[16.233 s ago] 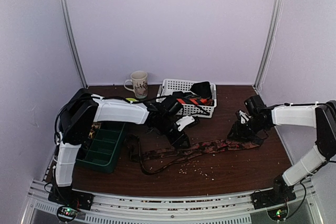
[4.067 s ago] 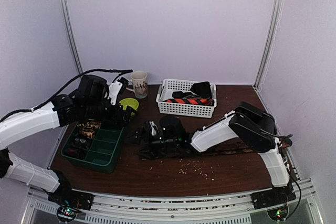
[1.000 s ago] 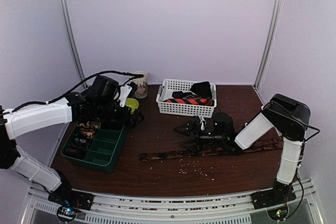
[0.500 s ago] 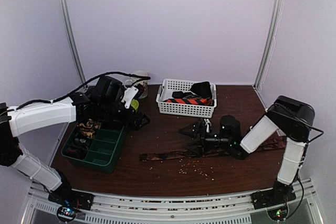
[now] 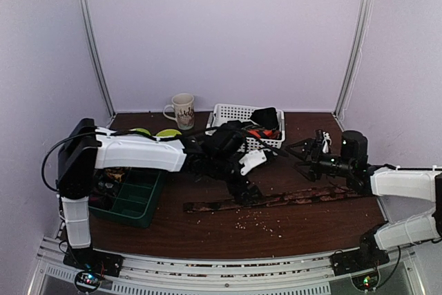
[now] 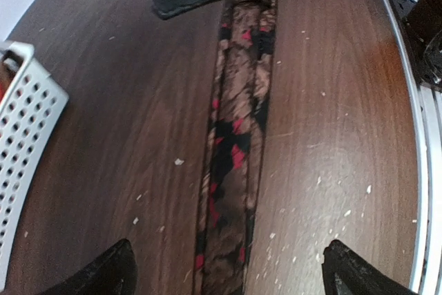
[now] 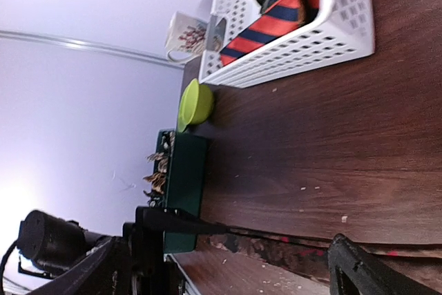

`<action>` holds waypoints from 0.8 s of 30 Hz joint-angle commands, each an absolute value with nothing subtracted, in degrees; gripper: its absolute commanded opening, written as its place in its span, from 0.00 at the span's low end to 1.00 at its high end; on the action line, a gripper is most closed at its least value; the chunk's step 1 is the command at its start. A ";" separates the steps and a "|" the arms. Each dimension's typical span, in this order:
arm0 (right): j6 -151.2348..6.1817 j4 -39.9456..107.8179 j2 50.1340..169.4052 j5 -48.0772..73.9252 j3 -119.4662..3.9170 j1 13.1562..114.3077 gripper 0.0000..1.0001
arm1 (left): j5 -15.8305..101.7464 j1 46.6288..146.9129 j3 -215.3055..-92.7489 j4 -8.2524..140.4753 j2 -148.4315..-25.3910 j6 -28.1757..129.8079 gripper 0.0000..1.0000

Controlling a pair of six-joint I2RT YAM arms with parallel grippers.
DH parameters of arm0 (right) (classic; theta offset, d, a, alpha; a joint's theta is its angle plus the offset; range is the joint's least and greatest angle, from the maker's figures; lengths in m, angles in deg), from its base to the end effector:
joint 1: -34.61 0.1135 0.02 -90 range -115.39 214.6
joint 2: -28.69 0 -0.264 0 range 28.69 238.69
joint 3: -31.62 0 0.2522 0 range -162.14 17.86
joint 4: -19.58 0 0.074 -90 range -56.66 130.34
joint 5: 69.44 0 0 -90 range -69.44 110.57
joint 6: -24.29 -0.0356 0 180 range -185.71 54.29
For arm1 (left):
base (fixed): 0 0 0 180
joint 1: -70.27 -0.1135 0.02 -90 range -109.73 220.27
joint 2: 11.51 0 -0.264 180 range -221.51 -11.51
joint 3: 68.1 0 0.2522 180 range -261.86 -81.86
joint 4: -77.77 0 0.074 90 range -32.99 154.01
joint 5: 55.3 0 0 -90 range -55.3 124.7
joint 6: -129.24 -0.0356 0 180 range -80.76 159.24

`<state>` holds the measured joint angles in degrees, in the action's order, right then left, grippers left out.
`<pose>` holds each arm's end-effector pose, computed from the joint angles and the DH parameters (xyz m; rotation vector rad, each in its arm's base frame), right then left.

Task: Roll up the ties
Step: Adjust the tie at the center of the board.

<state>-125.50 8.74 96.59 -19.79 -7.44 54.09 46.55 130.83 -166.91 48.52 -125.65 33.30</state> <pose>0.2165 0.1010 0.2052 0.1946 2.1345 1.5457 0.2142 -0.3944 0.2113 1.4257 1.9813 -0.6931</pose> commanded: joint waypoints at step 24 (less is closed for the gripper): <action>-115.67 22.53 91.52 -29.44 -1.81 36.33 1.00 | 44.75 134.43 -188.65 58.62 -155.26 30.42 0.49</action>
